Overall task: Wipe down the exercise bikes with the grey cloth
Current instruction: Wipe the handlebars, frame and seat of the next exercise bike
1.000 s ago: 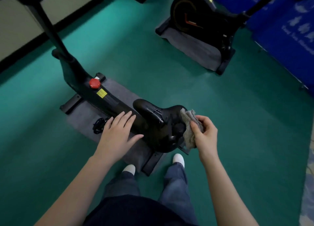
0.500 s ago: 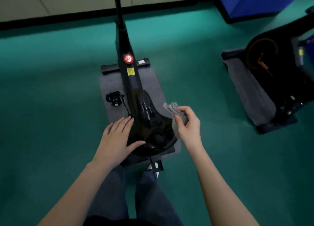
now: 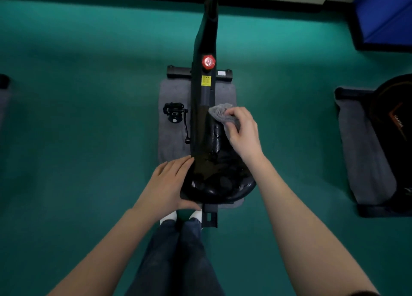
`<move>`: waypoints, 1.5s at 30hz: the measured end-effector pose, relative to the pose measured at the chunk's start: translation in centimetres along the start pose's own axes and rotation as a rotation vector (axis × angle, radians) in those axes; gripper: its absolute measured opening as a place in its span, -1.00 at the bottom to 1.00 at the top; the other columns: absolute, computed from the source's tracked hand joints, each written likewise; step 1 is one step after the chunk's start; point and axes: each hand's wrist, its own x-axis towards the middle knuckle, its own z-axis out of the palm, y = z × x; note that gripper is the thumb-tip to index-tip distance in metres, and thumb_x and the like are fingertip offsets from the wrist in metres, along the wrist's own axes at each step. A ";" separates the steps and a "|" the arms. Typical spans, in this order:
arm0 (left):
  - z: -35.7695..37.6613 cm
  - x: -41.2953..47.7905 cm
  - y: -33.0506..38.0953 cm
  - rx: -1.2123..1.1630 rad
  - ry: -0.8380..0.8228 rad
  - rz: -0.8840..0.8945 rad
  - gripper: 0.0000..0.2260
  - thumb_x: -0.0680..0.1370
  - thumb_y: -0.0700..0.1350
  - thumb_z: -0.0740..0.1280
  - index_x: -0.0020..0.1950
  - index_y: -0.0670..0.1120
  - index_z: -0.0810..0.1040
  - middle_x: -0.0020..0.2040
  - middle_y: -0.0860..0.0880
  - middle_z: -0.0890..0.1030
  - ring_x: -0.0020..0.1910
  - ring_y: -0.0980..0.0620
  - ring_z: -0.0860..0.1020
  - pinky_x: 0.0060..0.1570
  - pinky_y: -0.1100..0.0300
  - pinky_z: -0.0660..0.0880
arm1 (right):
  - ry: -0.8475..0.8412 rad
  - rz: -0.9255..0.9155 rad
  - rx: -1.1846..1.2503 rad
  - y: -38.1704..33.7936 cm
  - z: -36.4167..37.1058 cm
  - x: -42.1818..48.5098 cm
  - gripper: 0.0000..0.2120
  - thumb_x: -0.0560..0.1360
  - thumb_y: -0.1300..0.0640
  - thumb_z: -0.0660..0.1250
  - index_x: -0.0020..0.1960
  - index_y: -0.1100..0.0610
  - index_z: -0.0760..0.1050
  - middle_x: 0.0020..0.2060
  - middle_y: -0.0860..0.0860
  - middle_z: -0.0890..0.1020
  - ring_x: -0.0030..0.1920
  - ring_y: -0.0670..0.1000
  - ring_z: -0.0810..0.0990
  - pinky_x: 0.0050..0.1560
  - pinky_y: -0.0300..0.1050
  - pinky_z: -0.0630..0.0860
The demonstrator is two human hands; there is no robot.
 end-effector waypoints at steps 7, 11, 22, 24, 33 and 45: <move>1.5 0.8 -0.8 -0.165 0.071 0.003 0.01 0.17 0.33 0.47 0.47 -0.09 0.20 0.42 0.02 0.28 0.40 0.02 0.26 0.39 0.02 0.20 | -0.122 -0.091 -0.088 0.4 -0.8 -4.9 -0.83 0.44 0.39 0.30 -0.04 0.19 0.54 -0.10 0.00 0.59 -0.01 0.04 0.51 0.03 -0.15 0.43; 1.9 0.8 -1.0 -0.208 0.095 0.008 -0.01 0.17 0.30 0.49 0.46 -0.08 0.22 0.41 0.02 0.28 0.38 0.02 0.27 0.36 0.00 0.23 | -0.047 -0.016 -0.023 -0.8 -1.5 -4.2 -0.79 0.42 0.41 0.31 -0.02 0.19 0.56 -0.09 -0.06 0.57 -0.01 -0.01 0.55 0.06 -0.41 0.39; 2.9 0.8 -1.2 -0.367 0.169 -0.021 -0.04 0.14 0.26 0.54 0.42 -0.05 0.26 0.37 0.04 0.29 0.34 0.04 0.28 0.33 0.03 0.23 | -0.215 -0.222 -0.359 -2.8 1.6 3.1 -0.80 0.47 0.32 0.31 0.08 0.20 0.54 -0.19 -0.01 0.39 0.03 0.13 0.44 -0.05 -0.07 0.40; 2.9 0.7 -1.1 -0.387 0.185 -0.036 -0.04 0.13 0.25 0.55 0.41 -0.07 0.27 0.36 0.03 0.30 0.33 0.03 0.29 0.32 0.04 0.23 | -0.244 -0.269 -0.370 -2.4 1.2 2.0 -0.82 0.45 0.32 0.34 0.04 0.20 0.55 -0.22 -0.02 0.38 -0.02 0.13 0.45 -0.14 -0.16 0.32; 3.9 0.1 -0.6 -0.568 0.247 -0.183 -0.05 0.07 0.21 0.58 0.37 0.00 0.31 0.31 0.11 0.31 0.31 0.08 0.31 0.32 -0.03 0.27 | -0.376 -0.367 -0.351 -1.8 0.6 -2.2 -0.85 0.44 0.27 0.38 0.01 0.19 0.60 -0.25 0.09 0.57 -0.07 0.14 0.54 -0.14 -0.13 0.38; 4.4 0.2 -0.8 -0.688 0.262 -0.180 -0.08 0.06 0.16 0.61 0.34 0.04 0.33 0.26 0.15 0.31 0.31 0.09 0.31 0.36 0.10 0.26 | -0.408 -0.278 -0.105 -0.5 -0.8 -3.5 -0.80 0.41 0.34 0.36 0.00 0.16 0.57 -0.12 -0.04 0.53 0.00 0.02 0.52 0.02 -0.27 0.35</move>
